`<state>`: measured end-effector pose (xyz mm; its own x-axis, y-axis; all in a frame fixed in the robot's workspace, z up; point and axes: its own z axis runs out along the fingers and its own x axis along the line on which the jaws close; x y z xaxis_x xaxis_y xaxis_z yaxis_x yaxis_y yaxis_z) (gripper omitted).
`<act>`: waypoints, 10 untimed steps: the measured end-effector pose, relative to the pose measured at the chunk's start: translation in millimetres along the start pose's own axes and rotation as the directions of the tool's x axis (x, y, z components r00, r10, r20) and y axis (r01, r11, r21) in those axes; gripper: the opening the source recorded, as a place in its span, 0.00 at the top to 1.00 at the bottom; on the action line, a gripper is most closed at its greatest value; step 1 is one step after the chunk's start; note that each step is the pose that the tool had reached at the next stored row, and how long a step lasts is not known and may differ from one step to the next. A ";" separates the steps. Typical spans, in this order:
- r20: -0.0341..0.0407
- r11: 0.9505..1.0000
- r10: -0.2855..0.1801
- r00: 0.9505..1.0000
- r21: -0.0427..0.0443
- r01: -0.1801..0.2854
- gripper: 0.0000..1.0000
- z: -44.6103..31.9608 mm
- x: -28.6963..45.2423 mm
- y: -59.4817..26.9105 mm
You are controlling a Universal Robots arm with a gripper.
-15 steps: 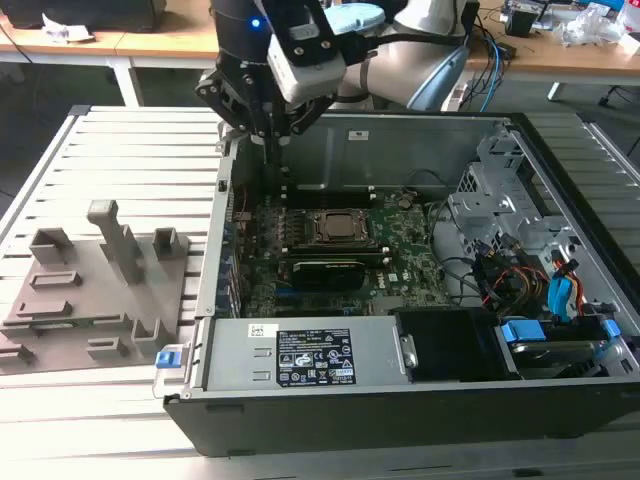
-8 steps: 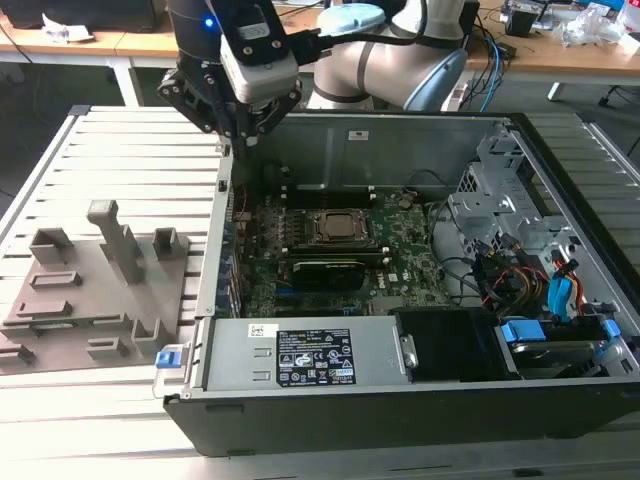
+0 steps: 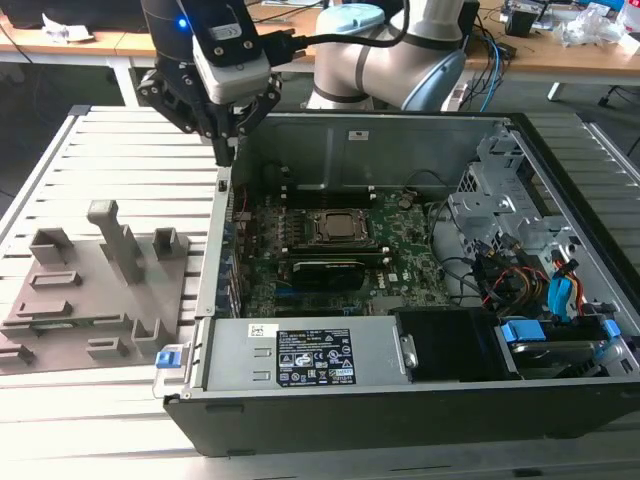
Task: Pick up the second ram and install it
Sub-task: 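Reach for the second ram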
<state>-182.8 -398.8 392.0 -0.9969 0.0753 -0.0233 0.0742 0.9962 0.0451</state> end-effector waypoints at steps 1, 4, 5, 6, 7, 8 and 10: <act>0.000 1.000 0.000 1.000 0.000 0.000 0.89 0.0 1.6 -0.1; 0.000 1.000 0.000 1.000 0.000 0.000 0.89 -0.1 6.2 -0.5; 0.000 1.000 0.000 1.000 0.000 0.000 0.89 -0.2 8.6 -0.7; 0.000 1.000 0.000 1.000 0.000 0.000 0.89 -0.2 10.9 -0.8; 0.000 1.000 0.000 1.000 0.000 0.000 0.89 -0.2 12.3 -0.9; 0.000 1.000 0.000 1.000 0.000 0.000 0.89 -0.2 13.8 -1.0; 0.000 1.000 0.000 1.000 0.000 0.000 0.89 -0.2 15.6 -1.2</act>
<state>-198.4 -398.8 391.7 -0.9969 0.0753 -0.0234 0.0742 0.9962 0.0451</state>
